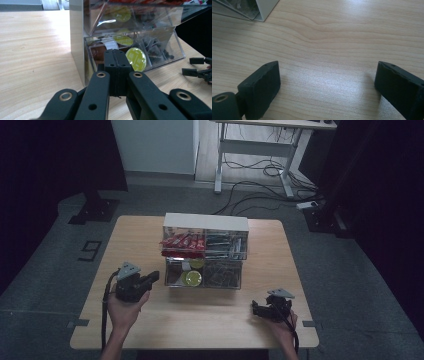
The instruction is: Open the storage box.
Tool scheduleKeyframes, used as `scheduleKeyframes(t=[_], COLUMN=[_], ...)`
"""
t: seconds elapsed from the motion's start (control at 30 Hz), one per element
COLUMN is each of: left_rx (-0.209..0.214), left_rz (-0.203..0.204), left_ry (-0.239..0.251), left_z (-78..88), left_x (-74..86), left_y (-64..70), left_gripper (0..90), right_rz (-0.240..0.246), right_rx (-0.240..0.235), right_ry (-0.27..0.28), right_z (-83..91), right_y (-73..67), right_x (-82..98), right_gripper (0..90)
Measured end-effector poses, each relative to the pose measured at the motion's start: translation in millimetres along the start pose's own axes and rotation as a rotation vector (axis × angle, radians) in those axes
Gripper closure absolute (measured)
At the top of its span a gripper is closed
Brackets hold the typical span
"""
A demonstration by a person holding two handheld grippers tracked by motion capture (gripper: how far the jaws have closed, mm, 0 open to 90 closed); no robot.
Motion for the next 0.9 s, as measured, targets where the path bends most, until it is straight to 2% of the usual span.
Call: scheduleKeyframes(t=[0.37, 0.9], left_rx=[0.006, 0.049], left_rz=[-0.045, -0.070], left_ry=[0.016, 0.017], left_z=[2.5, 5.0], left_x=[-21.6, -46.6], left_y=[15.5, 29.7], left_gripper=[90.0, 90.0], right_rz=[-0.006, -0.010], right_rx=[0.002, 0.007], right_ry=[0.001, 0.004], right_z=[0.3, 0.5], right_y=[0.2, 0.9], right_x=[0.0, 0.0], right_gripper=[7.2, 8.5])
Point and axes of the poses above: each handheld gripper's, and its own axes: z roughly backward along the jaws, x roughly out of its underside, y roughly to its right, the point moved 5 cm from there along -z, roughly forward along the jaws, and after that the axes turned 8 degrees about -y, right-handed, at the moved point
